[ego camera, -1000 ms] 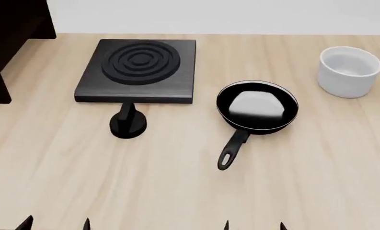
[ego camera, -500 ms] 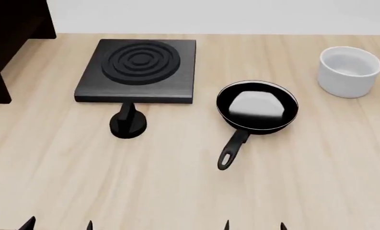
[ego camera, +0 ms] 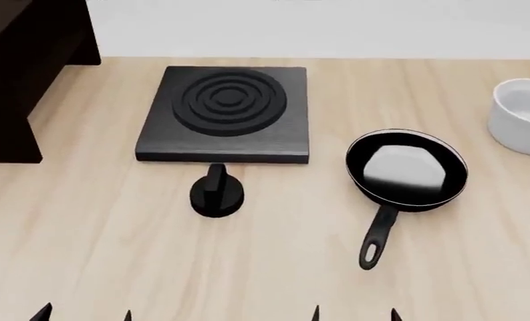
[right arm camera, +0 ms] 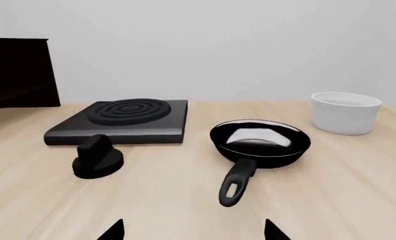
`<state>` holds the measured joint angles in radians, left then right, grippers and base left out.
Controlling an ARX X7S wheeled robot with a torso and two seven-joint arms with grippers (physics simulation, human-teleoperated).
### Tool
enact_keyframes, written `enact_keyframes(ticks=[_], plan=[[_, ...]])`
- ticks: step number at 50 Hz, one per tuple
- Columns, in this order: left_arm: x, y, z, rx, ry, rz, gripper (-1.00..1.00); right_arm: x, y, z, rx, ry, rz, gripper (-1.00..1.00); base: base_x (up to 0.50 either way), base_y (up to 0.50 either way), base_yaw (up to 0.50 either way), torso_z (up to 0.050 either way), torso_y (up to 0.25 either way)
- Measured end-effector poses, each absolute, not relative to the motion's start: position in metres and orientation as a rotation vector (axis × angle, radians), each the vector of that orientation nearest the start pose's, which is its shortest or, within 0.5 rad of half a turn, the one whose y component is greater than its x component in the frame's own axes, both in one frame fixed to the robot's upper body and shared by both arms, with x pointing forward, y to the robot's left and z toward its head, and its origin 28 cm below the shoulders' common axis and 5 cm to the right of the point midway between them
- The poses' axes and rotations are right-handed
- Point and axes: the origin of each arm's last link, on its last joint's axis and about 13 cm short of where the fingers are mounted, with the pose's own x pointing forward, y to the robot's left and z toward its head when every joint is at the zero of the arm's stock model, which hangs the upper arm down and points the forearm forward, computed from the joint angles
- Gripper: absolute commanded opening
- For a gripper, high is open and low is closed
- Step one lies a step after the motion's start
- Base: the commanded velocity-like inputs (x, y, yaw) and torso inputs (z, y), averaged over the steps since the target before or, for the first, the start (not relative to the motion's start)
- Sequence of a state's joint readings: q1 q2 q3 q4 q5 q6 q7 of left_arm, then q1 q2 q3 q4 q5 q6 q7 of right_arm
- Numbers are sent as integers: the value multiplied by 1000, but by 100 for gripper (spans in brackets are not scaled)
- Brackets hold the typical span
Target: Put the frying pan on the cabinet shelf.
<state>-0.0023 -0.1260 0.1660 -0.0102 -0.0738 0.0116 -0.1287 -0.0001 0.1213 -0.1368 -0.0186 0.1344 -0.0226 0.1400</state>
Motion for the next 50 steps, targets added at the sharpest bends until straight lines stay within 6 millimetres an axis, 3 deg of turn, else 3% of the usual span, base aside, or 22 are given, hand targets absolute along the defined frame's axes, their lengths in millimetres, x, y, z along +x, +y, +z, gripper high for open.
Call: enact_keyframes(ticks=[50], plan=[[208, 202, 12, 38, 7, -38, 100, 208, -97, 18, -12, -39, 9, 100, 456, 37, 0, 0, 0]])
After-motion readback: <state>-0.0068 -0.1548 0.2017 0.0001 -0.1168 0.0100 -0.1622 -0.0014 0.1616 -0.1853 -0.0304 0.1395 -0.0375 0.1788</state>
